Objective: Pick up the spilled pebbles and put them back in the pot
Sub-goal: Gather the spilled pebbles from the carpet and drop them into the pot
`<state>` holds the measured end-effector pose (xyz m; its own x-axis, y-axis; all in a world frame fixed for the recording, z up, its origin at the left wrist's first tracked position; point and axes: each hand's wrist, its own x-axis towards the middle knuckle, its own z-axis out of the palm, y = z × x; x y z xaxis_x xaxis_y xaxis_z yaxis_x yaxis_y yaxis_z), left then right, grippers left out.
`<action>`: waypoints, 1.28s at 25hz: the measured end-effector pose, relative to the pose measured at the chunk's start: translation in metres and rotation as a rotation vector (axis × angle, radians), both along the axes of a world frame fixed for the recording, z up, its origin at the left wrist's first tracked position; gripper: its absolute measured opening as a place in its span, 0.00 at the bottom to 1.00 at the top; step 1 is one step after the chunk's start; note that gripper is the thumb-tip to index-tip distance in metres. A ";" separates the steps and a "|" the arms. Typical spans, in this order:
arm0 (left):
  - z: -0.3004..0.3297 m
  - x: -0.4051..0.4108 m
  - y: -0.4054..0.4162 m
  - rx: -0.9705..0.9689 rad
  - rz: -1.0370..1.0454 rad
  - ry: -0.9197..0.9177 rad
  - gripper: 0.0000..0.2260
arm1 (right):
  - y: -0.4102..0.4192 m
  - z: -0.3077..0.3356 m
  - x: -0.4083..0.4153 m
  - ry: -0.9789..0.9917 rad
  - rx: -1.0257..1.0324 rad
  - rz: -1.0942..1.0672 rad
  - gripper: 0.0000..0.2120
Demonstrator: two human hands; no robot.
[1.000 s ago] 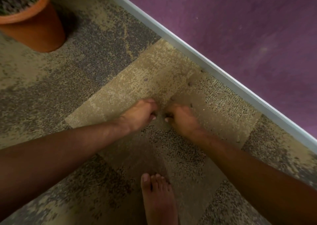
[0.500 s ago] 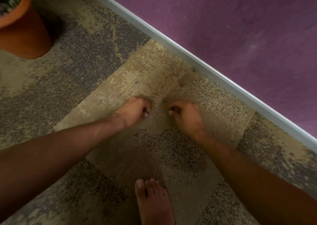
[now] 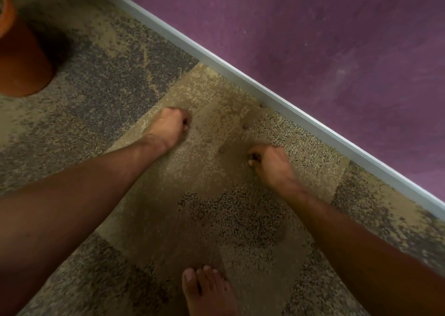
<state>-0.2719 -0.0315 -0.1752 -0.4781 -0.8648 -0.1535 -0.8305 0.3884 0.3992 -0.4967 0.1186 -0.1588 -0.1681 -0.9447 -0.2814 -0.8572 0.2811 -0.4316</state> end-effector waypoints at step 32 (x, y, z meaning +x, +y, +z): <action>0.057 0.105 -0.025 0.351 0.872 1.019 0.08 | -0.162 0.041 0.153 -1.097 -0.086 -0.363 0.12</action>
